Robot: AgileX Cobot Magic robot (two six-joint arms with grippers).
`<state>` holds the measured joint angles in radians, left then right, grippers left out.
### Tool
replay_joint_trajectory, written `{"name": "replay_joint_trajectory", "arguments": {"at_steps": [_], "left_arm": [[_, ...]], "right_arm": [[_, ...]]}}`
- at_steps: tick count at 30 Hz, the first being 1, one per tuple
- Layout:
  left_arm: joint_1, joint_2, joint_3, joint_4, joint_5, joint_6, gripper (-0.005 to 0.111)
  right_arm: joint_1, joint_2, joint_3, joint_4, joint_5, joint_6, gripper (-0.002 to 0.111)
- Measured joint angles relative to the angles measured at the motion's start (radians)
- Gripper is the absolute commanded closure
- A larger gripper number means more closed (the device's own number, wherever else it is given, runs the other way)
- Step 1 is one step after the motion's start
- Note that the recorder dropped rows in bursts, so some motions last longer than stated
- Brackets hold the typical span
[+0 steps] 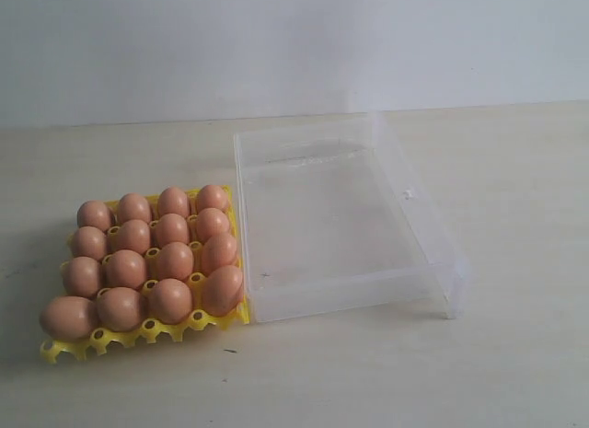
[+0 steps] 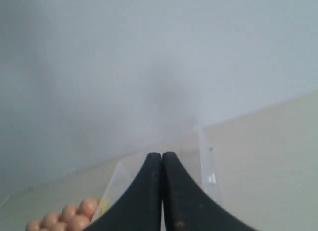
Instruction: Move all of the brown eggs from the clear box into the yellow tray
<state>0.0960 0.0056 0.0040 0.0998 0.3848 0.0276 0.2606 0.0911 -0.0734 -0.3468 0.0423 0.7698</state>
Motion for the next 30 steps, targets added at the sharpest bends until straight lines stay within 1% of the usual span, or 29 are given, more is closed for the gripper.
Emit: {"name": "replay_joint_trajectory", "arguments": {"at_steps": [1, 2, 4, 6, 10, 23, 25, 30], "left_arm": [[0.000, 0.000, 0.000, 0.000, 0.000, 0.000, 0.107], [0.000, 0.000, 0.000, 0.000, 0.000, 0.000, 0.107], [0.000, 0.000, 0.000, 0.000, 0.000, 0.000, 0.107], [0.000, 0.000, 0.000, 0.000, 0.000, 0.000, 0.107], [0.000, 0.000, 0.000, 0.000, 0.000, 0.000, 0.107], [0.000, 0.000, 0.000, 0.000, 0.000, 0.000, 0.107], [0.000, 0.000, 0.000, 0.000, 0.000, 0.000, 0.107], [0.000, 0.000, 0.000, 0.000, 0.000, 0.000, 0.107]], "right_arm": [[-0.039, -0.059, 0.019, 0.002, -0.004, 0.000, 0.108], [-0.056, -0.075, 0.029, 0.005, -0.008, 0.000, 0.108], [-0.091, -0.084, 0.067, 0.074, -0.006, 0.000, 0.108], [-0.093, -0.084, 0.069, 0.106, 0.051, 0.000, 0.108], [-0.094, -0.084, 0.069, 0.106, 0.137, 0.000, 0.108], [-0.096, -0.084, 0.069, 0.106, 0.148, -0.008, 0.108], [-0.096, -0.084, 0.069, 0.106, 0.148, -0.078, 0.108], [-0.096, -0.084, 0.069, 0.184, 0.148, -0.360, 0.108]]}}
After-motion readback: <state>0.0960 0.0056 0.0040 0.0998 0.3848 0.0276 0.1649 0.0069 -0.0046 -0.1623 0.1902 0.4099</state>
